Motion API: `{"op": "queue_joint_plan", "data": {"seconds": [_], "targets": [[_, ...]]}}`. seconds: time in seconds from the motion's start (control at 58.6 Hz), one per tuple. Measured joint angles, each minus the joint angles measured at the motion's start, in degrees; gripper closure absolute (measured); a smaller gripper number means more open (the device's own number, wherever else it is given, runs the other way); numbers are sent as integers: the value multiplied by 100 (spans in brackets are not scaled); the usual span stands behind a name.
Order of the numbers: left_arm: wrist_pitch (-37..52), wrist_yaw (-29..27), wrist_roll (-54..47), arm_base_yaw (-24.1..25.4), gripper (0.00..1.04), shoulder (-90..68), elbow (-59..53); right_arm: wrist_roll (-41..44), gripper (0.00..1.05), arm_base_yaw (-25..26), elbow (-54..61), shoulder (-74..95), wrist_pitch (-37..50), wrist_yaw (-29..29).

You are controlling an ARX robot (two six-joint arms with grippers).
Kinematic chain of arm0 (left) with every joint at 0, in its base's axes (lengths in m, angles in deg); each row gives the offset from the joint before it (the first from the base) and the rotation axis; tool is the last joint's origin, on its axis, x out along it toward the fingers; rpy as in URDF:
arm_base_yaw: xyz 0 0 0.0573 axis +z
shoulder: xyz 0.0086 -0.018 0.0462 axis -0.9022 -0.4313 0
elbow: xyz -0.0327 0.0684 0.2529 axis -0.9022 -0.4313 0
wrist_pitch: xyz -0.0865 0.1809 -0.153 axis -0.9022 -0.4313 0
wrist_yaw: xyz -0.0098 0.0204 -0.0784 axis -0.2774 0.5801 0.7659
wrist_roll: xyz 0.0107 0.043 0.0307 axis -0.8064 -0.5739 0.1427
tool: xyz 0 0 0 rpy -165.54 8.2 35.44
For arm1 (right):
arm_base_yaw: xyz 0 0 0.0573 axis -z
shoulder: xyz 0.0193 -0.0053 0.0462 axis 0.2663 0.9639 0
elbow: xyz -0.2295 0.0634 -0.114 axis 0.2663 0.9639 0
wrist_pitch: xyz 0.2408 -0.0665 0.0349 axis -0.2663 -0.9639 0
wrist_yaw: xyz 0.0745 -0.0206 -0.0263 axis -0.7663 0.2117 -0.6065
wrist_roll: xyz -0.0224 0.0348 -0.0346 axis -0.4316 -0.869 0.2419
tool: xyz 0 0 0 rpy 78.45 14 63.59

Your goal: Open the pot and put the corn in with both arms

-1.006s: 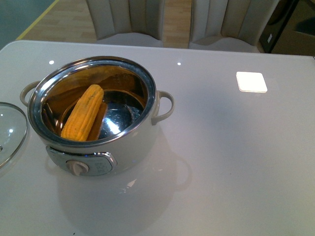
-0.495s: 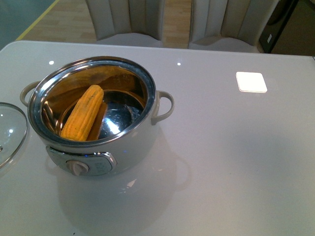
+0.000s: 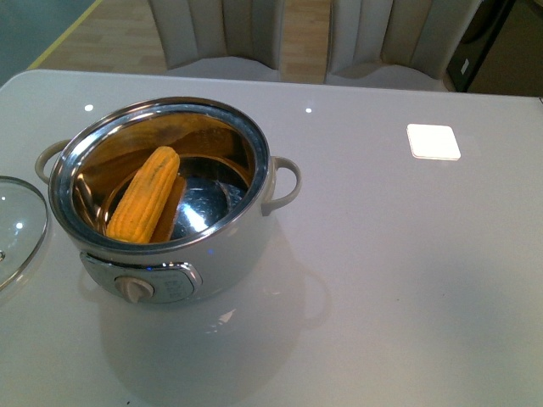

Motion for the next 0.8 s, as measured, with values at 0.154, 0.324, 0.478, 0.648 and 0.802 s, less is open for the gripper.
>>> {"op": "queue_joint_plan", "data": {"seconds": [0.154, 0.324, 0.478, 0.648, 0.802], "targets": [[0, 0, 0, 0, 7, 0, 0, 0, 103, 0, 129, -428, -297, 2], [0, 2, 0, 0, 7, 0, 0, 2, 103, 0, 297, -898, -476, 2], [0, 0, 0, 0, 7, 2, 0, 2, 103, 0, 297, -1443, -994, 2], [0, 0, 0, 0, 7, 2, 0, 2, 103, 0, 297, -1768, -1316, 4], [0, 0, 0, 0, 7, 2, 0, 2, 103, 0, 297, -2015, -1565, 2]]}}
